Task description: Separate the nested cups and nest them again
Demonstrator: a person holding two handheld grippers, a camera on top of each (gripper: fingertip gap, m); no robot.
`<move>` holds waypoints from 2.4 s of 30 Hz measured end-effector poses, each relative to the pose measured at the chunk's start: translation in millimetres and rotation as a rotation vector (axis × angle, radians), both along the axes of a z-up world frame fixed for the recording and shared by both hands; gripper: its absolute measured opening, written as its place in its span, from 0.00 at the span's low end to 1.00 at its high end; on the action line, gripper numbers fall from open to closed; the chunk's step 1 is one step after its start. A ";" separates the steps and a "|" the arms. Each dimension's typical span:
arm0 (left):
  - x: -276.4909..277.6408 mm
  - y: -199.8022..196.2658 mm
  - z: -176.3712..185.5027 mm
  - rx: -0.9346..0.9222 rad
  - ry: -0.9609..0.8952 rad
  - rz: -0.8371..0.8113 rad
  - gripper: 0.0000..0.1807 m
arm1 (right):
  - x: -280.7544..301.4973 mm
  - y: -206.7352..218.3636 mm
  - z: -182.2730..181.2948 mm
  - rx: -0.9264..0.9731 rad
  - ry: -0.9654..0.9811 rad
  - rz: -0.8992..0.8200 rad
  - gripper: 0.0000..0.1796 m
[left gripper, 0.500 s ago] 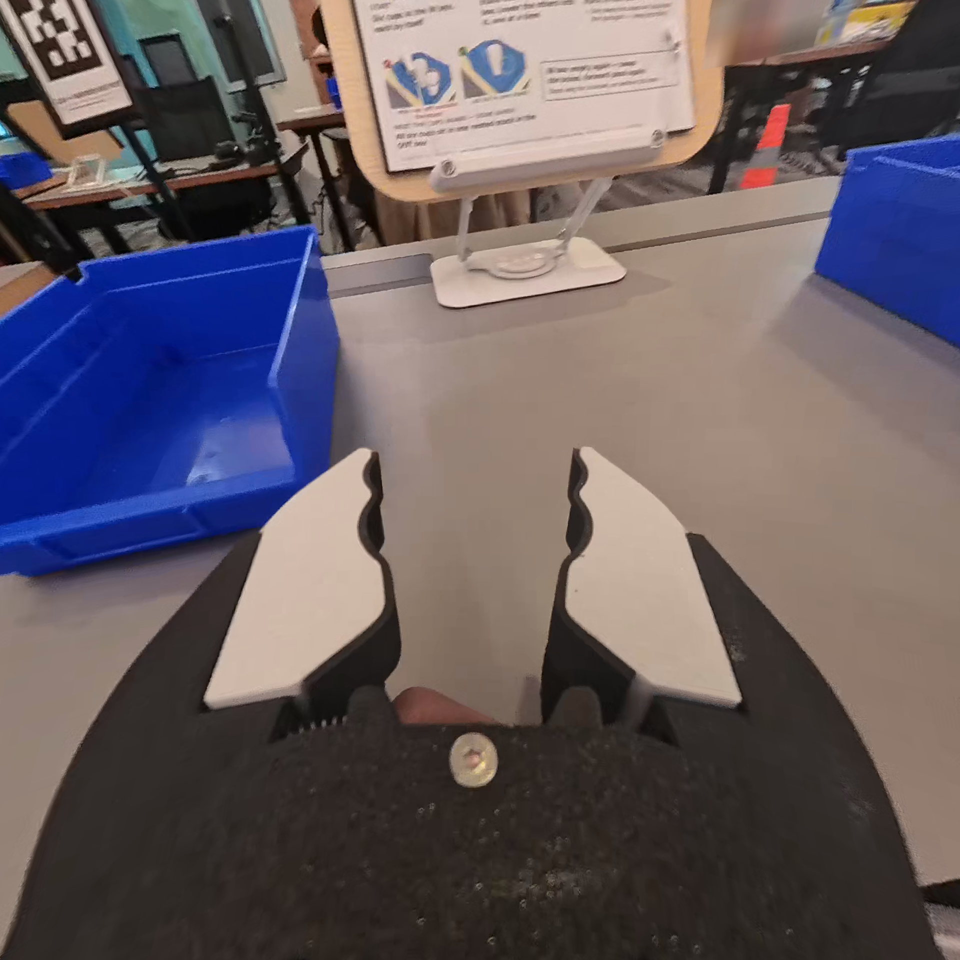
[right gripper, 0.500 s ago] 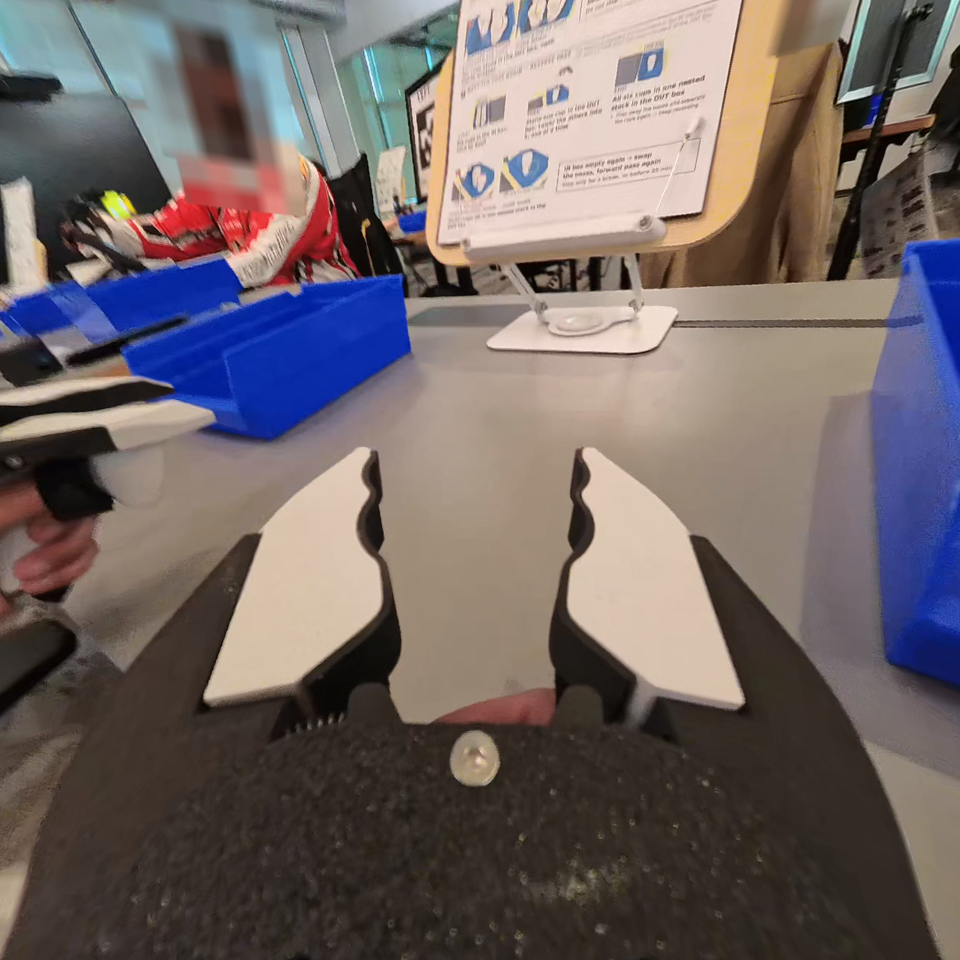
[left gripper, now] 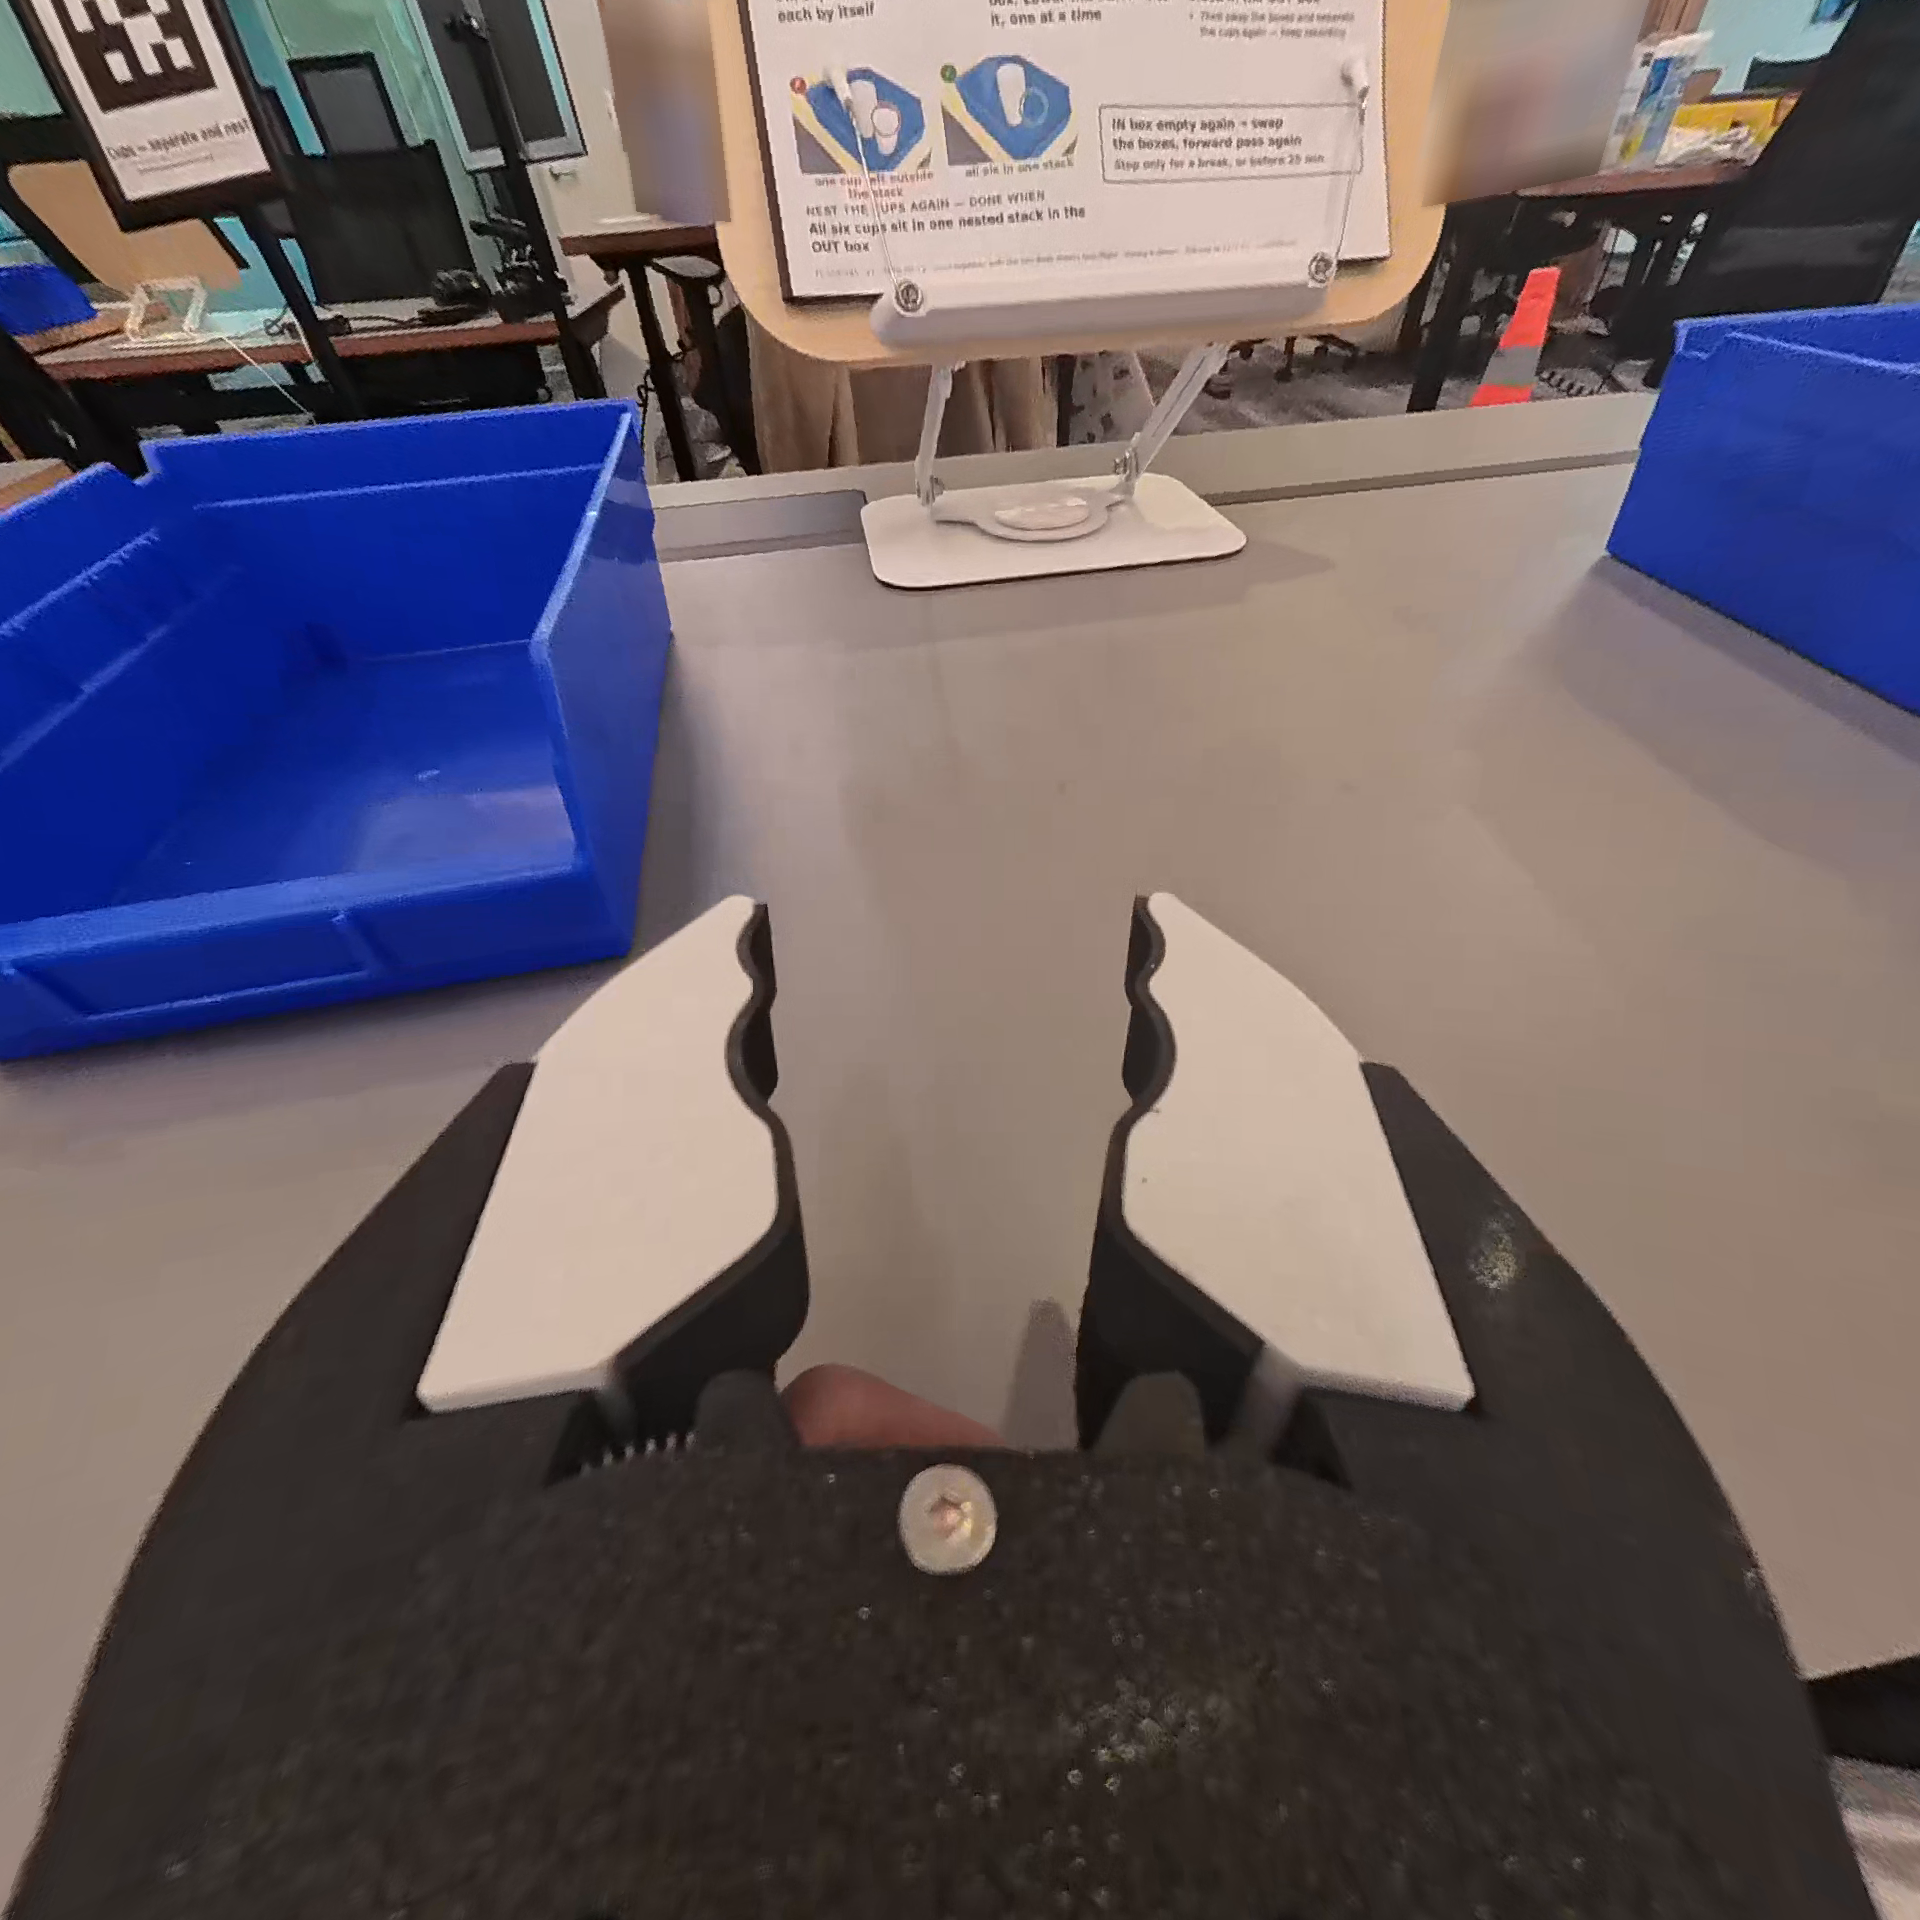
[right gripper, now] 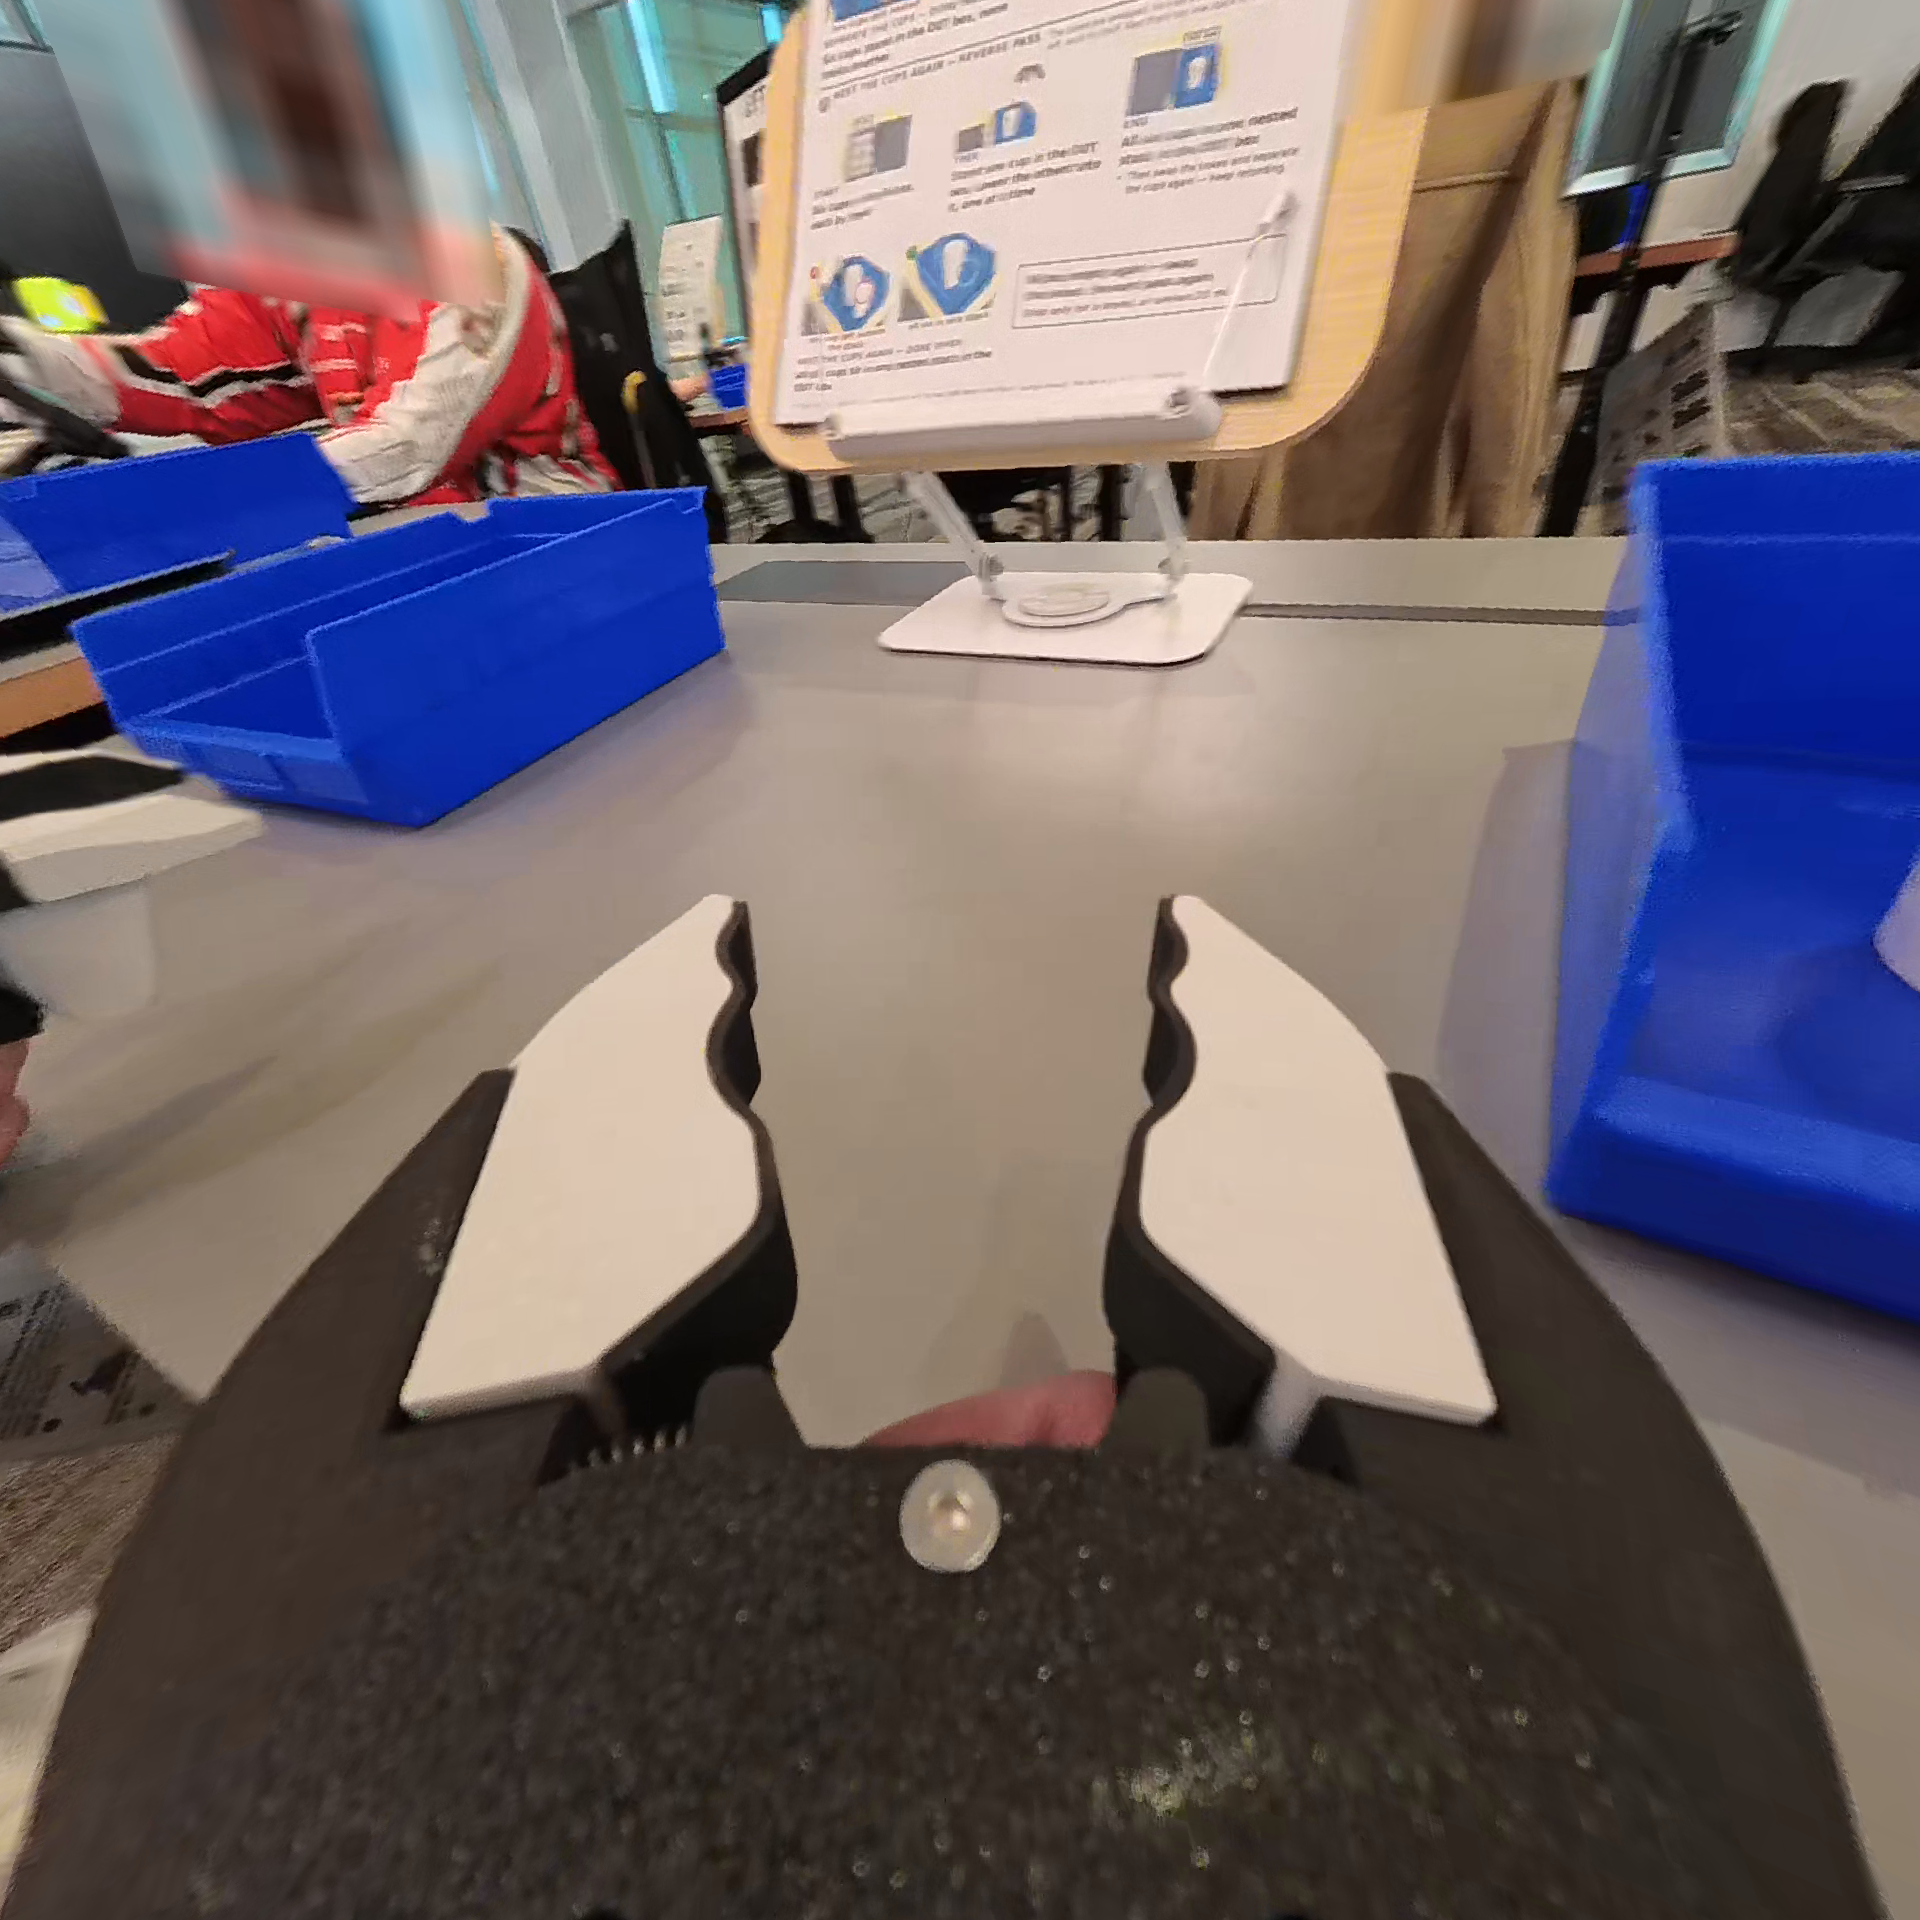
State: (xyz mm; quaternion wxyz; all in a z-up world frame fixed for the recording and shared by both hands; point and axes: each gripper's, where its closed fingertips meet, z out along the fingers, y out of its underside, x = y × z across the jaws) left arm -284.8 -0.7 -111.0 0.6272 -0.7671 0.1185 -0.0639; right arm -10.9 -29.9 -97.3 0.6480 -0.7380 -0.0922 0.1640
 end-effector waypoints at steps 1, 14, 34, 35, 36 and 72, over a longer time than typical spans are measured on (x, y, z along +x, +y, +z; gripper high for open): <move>1.3 0.0 -0.2 0.000 0.006 -0.007 0.36 | 10.4 2.6 2.0 0.009 -0.011 -0.052 0.41; 38.4 -7.6 -5.2 -0.028 0.046 -0.143 0.36 | 66.5 46.0 -19.0 -0.166 0.166 -0.169 0.45; 353.6 77.1 -20.0 -0.236 0.043 -0.384 0.32 | 241.4 8.3 -37.6 -0.273 0.067 -0.669 0.31; 355.2 79.6 -21.0 -0.244 0.033 -0.373 0.29 | 242.7 12.9 -36.6 -0.265 0.061 -0.672 0.30; 356.6 80.9 -19.4 -0.247 0.012 -0.368 0.25 | 247.5 16.4 -35.5 -0.257 0.047 -0.699 0.27; -11.5 33.2 4.3 -0.175 -0.044 0.103 0.03 | -94.8 65.9 -20.8 -0.225 -0.018 -0.223 0.02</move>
